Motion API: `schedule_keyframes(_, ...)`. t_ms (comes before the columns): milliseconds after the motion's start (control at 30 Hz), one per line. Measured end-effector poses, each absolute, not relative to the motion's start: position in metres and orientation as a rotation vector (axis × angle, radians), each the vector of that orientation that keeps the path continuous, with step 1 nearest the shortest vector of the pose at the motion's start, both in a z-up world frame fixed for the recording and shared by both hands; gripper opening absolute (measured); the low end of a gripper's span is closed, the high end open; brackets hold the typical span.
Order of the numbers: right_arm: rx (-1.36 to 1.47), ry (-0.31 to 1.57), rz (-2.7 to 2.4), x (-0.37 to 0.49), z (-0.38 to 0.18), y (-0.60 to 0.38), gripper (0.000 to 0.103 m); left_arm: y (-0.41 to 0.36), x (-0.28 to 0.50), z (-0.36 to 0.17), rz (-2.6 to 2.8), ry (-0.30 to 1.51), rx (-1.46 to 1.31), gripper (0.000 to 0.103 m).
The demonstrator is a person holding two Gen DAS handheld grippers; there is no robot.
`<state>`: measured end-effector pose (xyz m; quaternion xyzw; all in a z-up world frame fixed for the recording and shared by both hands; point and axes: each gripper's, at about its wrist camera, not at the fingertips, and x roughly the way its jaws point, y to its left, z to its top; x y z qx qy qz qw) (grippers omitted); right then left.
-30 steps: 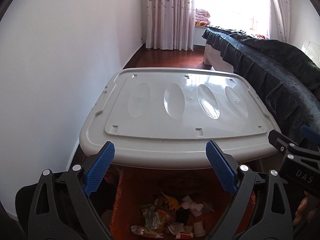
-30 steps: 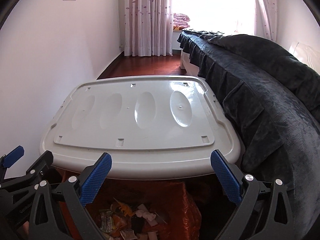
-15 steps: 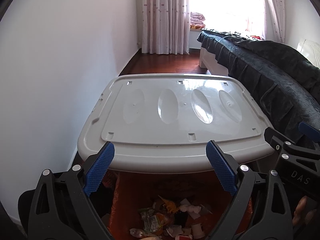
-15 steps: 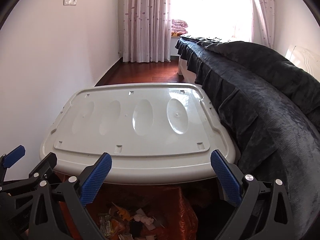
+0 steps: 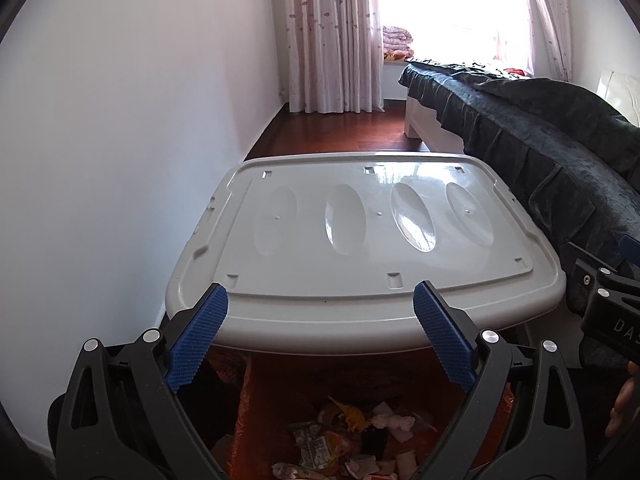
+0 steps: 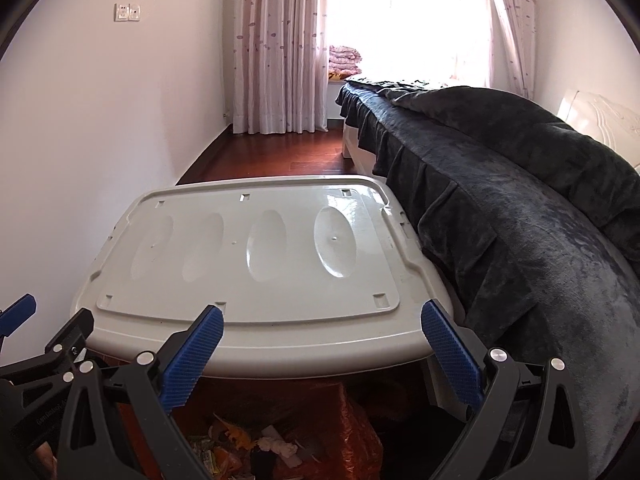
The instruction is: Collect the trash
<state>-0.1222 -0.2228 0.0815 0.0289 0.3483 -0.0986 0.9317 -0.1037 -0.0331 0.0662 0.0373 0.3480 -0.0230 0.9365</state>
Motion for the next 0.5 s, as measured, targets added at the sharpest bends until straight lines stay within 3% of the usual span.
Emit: schedule_keyframes(500,0.038,0.704,-0.212,-0.1237,0.0824,-0.2222,0.098,-0.023,-0.0981,0.0698,-0.056,0.712,0.03,0.092)
